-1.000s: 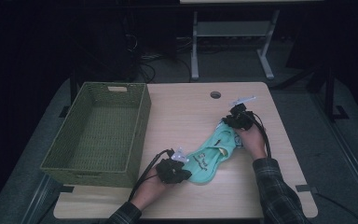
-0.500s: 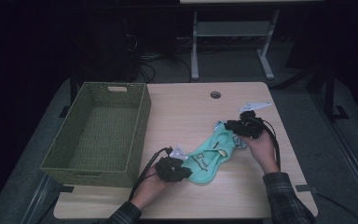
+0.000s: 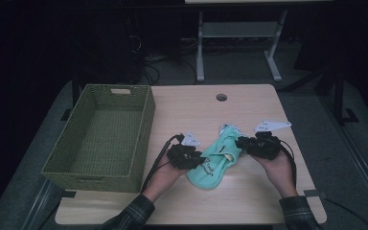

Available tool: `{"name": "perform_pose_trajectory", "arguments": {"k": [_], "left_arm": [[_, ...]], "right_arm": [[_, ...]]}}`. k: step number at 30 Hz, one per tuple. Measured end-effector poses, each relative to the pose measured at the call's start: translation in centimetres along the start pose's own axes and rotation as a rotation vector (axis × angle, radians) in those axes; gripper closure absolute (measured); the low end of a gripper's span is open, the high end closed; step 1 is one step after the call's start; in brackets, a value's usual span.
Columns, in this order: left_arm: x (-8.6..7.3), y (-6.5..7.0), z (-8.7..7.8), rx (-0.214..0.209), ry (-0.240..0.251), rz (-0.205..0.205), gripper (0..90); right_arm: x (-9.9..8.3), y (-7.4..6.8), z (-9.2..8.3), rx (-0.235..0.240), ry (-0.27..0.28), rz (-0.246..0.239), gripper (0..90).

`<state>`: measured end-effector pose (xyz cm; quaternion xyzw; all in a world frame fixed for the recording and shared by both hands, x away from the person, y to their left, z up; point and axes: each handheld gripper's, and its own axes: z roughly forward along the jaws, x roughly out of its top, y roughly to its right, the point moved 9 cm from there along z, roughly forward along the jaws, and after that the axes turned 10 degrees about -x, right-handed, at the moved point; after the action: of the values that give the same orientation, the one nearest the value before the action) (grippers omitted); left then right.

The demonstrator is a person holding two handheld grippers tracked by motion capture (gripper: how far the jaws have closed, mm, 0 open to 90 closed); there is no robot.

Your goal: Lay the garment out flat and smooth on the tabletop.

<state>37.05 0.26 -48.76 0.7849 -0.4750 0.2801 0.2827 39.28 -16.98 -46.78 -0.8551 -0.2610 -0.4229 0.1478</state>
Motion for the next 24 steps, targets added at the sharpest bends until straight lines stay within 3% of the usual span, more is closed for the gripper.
{"name": "perform_pose_trajectory", "arguments": {"k": [7,11,13,16,21,24], "left_arm": [[1.1,-1.0,2.6,-0.031,-0.042,0.010,64.5],[1.1,-1.4,4.1,0.001,-0.080,0.032,63.6],[1.0,-1.6,4.4,0.010,-0.097,0.032,69.6],[1.2,-1.9,4.1,0.012,-0.084,0.017,86.4],[1.4,-3.1,2.2,0.040,-0.020,-0.031,87.4],[1.3,-3.7,1.5,0.057,-0.009,-0.045,87.4]], "right_arm": [[-0.8,-0.1,-1.1,0.009,0.004,0.006,72.3],[-1.1,-0.4,-1.2,0.021,0.000,0.010,71.7],[-1.1,-0.5,-1.3,0.023,0.003,0.008,70.8],[-1.2,-0.9,-1.4,0.033,-0.001,0.014,70.4],[-0.8,-1.8,-1.4,0.061,0.005,0.004,70.4],[-0.7,-2.9,-1.3,0.084,0.001,-0.011,70.9]]}}
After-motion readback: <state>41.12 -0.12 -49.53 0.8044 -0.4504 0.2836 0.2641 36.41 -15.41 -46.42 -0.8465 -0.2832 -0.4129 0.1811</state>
